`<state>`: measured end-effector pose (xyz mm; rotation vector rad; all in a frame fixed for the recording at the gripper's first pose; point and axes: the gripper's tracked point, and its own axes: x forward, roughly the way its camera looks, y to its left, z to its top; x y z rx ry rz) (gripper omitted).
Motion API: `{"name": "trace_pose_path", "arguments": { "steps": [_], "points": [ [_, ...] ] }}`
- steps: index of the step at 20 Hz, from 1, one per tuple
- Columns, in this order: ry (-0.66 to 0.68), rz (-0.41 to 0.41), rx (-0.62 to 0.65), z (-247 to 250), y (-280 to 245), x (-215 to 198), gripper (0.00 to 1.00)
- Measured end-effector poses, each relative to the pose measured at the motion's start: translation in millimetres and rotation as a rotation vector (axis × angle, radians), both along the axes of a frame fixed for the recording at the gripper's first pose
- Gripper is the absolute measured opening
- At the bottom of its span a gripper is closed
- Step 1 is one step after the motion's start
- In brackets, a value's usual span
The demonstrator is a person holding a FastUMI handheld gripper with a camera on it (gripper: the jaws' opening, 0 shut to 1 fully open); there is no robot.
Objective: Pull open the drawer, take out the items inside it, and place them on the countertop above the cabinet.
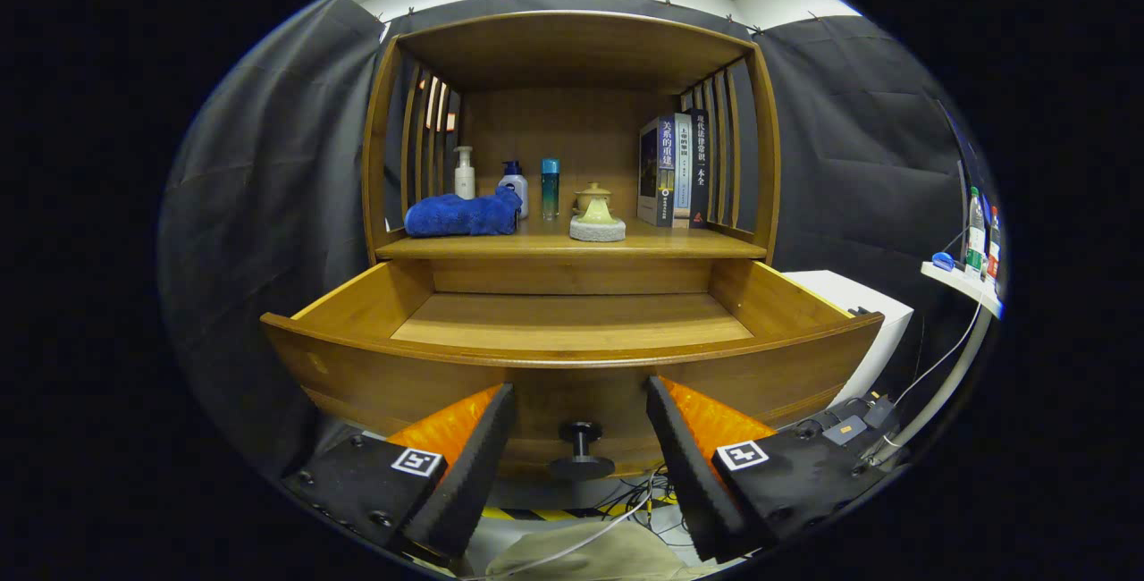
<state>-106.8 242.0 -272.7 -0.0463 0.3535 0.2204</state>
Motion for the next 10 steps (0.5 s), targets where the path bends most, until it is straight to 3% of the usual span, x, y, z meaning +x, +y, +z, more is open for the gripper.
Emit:
{"name": "trace_pose_path", "arguments": {
  "steps": [3, 8, 10],
  "points": [
    [0.001, -0.009, 0.023, -2.3, 3.7, 2.3, 0.96],
    [0.006, -0.008, -0.055, -10.2, 3.3, 9.4, 0.96],
    [0.021, -0.03, -0.001, -11.7, 1.4, 17.2, 0.95]
  ]
}}
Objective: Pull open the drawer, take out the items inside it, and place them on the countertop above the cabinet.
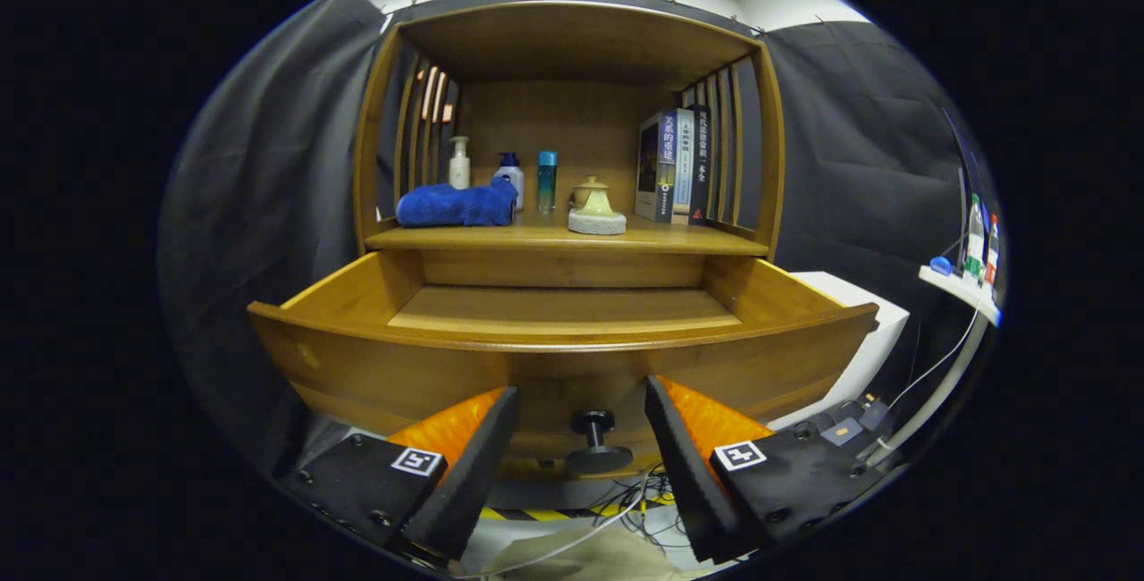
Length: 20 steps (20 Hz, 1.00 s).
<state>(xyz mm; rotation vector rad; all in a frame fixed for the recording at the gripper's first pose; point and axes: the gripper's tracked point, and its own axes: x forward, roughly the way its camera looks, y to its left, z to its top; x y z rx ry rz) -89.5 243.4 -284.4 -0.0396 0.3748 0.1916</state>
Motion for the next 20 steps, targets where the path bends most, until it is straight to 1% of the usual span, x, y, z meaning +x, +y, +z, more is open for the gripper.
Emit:
{"name": "trace_pose_path", "arguments": {
  "steps": [2, 4, 6, 7, 10, 16, 20],
  "points": [
    [0.01, 0.0, 0.017, 1.1, 2.1, 4.2, 0.95],
    [-0.002, 0.007, -0.012, 3.5, 3.8, 12.7, 0.96],
    [-0.011, 0.01, -0.01, 5.5, 5.9, 24.2, 0.96],
    [-0.013, 0.008, 0.002, 10.7, 10.2, 20.2, 0.95],
    [-0.041, 0.011, 0.025, 20.6, 14.2, 48.4, 0.95],
    [-0.057, 0.025, -0.003, 17.5, 18.6, 73.7, 0.95],
    [-0.058, 0.015, 0.001, 15.6, 20.7, 83.0, 0.95]
  ]
}}
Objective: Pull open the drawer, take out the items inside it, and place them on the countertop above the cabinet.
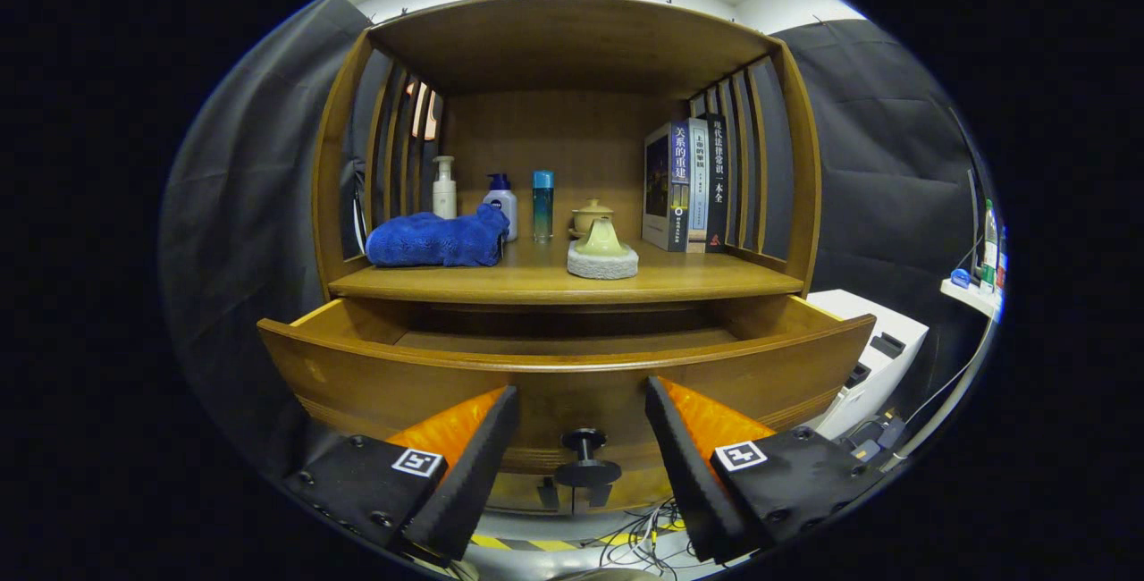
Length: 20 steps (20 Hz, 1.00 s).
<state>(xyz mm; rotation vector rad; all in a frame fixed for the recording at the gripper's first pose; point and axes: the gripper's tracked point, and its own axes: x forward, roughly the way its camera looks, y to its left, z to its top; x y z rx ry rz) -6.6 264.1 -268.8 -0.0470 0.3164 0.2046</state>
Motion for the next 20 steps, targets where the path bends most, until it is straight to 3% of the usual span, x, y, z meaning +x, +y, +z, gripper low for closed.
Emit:
{"name": "trace_pose_path", "arguments": {
  "steps": [20],
  "points": [
    [-0.01, -0.012, -0.013, -3.8, 15.5, 58.1, 0.95]
  ]
}}
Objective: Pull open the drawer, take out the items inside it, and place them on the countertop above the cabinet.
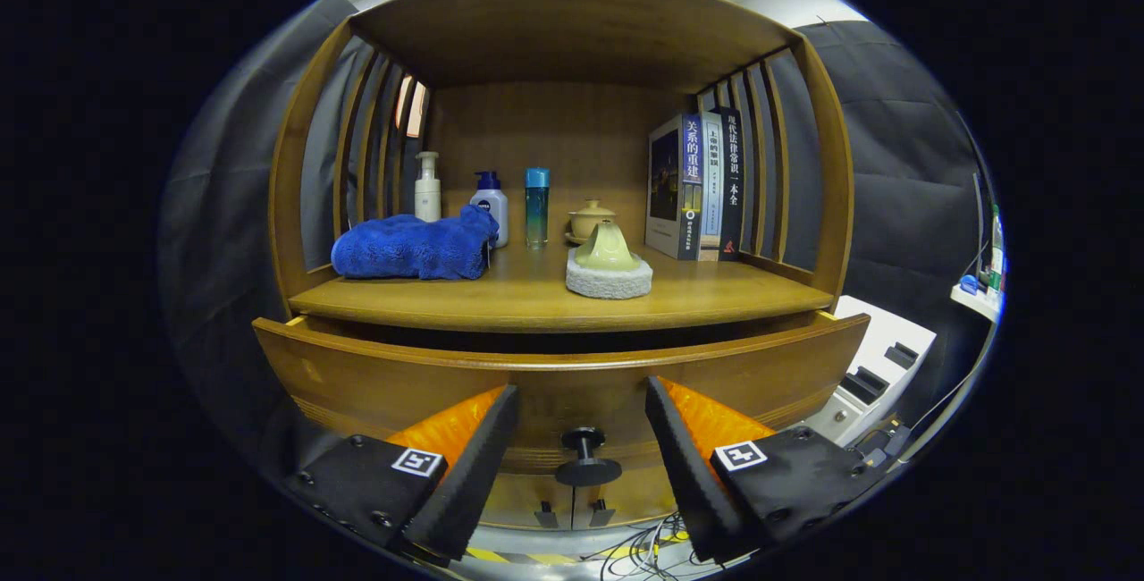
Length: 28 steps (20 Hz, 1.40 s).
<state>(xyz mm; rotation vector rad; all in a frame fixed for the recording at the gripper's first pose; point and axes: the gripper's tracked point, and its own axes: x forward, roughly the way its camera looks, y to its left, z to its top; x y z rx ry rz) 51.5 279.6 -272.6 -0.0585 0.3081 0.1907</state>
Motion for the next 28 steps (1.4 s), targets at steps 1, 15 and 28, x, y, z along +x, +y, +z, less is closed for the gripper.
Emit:
{"name": "trace_pose_path", "arguments": {
  "steps": [1, 15, 28],
  "points": [
    [0.004, -0.003, 0.004, -0.3, 0.2, 3.6, 0.95],
    [0.025, -0.027, 0.018, 1.2, 4.8, 32.7, 0.95],
    [-0.238, 0.061, 0.048, 215.0, 24.4, 11.1, 0.95]
  ]
}}
